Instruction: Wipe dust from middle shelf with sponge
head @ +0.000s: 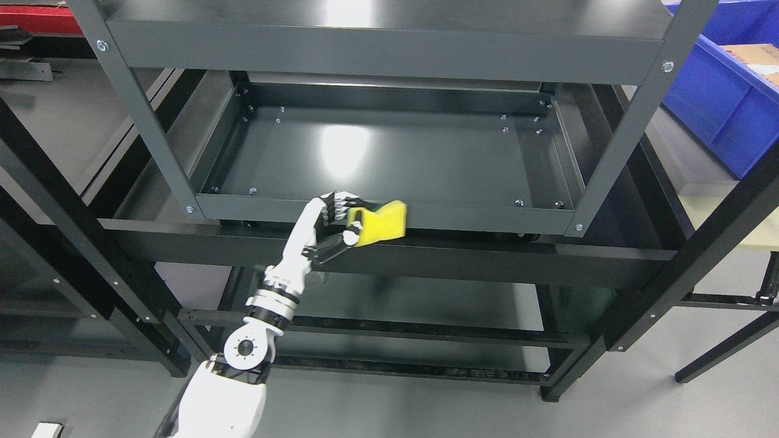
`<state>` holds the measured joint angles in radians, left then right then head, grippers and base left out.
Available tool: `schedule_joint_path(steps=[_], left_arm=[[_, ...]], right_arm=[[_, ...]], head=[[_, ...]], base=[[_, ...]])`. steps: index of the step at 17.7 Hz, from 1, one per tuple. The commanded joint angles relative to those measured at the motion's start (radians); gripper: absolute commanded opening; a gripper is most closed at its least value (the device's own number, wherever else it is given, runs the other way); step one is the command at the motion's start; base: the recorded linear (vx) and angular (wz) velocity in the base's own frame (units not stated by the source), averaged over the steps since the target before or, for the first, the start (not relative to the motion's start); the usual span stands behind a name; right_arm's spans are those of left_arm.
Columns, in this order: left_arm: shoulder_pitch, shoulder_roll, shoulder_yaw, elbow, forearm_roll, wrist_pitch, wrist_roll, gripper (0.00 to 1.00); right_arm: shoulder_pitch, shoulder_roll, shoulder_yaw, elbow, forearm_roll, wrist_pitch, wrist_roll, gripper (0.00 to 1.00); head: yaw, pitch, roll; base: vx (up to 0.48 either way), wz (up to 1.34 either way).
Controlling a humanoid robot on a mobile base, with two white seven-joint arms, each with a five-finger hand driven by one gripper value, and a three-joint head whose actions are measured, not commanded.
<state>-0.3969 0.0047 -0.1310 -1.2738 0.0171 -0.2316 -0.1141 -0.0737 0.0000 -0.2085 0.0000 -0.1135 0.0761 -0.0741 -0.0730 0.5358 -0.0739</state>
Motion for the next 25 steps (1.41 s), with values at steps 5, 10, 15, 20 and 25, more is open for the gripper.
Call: schedule_joint_path(steps=[5, 10, 15, 20, 25], left_arm=[[0.095, 0.013, 0.222, -0.440, 0.164, 0.089, 0.005, 0.00], [0.163, 0.013, 0.177, -0.443, 0.162, 0.021, 0.017, 0.00], [0.193, 0.013, 0.246, -0.441, 0.155, 0.070, 0.060, 0.00], [0.193, 0.013, 0.263, -0.441, 0.155, 0.112, 0.091, 0.00], [0.193, 0.013, 0.252, -0.441, 0.155, 0.112, 0.090, 0.00]], right_arm=[[0.000, -0.017, 0.000, -0.017, 0.000, 0.001, 0.001, 1.00], [0.000, -0.017, 0.000, -0.017, 0.000, 0.001, 0.001, 1.00], [0.000, -0.017, 0.000, -0.017, 0.000, 0.001, 0.001, 1.00], [0.000, -0.017, 0.000, -0.017, 0.000, 0.001, 0.001, 1.00], [0.000, -0.017, 0.000, -0.017, 0.000, 0.001, 0.001, 1.00]], head=[[0.0000, 0.000, 0.000], [0.0000, 0.000, 0.000], [0.0000, 0.000, 0.000], [0.0000, 0.000, 0.000], [0.0000, 0.000, 0.000]], base=[[0.000, 0.00], [0.000, 0.00], [0.000, 0.00], [0.000, 0.00], [0.000, 0.00]])
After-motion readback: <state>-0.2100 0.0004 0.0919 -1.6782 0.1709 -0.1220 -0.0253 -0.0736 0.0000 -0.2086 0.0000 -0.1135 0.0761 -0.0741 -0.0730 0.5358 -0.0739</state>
